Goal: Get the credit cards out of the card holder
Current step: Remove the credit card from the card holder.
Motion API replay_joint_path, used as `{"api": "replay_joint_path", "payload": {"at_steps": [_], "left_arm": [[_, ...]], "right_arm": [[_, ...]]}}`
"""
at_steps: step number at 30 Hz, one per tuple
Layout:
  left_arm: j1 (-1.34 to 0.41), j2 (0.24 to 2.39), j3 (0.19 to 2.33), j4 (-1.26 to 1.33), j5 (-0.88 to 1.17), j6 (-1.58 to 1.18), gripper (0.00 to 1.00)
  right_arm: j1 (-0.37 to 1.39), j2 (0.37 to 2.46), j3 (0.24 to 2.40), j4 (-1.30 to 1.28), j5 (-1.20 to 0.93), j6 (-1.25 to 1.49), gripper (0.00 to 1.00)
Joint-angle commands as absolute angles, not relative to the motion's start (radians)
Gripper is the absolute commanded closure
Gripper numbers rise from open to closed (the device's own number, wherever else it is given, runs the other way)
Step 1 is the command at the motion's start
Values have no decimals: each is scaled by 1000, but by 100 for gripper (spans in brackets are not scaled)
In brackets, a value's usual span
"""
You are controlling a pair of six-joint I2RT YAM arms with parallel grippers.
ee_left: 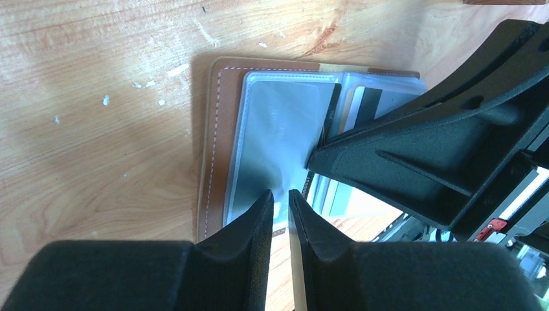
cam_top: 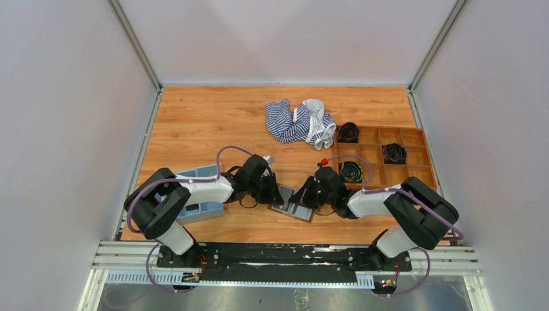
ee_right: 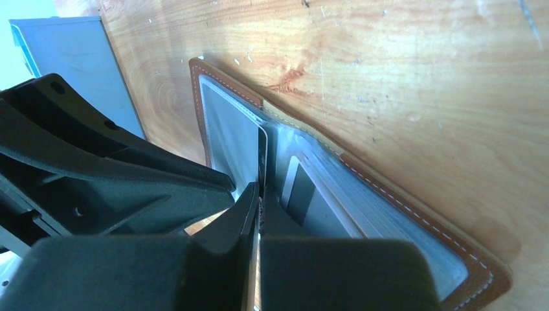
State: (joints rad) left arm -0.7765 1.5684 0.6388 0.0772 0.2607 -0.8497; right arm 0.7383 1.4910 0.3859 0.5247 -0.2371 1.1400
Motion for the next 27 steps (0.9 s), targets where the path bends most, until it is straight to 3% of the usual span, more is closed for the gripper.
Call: {"api": "replay_joint_path", "payload": {"at_steps": [1,23,27], "left_arm": [[-761,1614,607,-5,197,-827,78],[-729,1637,613,-19,223,-835,78],[-730,1581,620,-42,223,-821,77]], "right_arm": [[729,1453,331,413,-187,1130,100],[730,1226,239,329,-223,1115,100],[730,1136,266,219,-194,1079,100]]}}
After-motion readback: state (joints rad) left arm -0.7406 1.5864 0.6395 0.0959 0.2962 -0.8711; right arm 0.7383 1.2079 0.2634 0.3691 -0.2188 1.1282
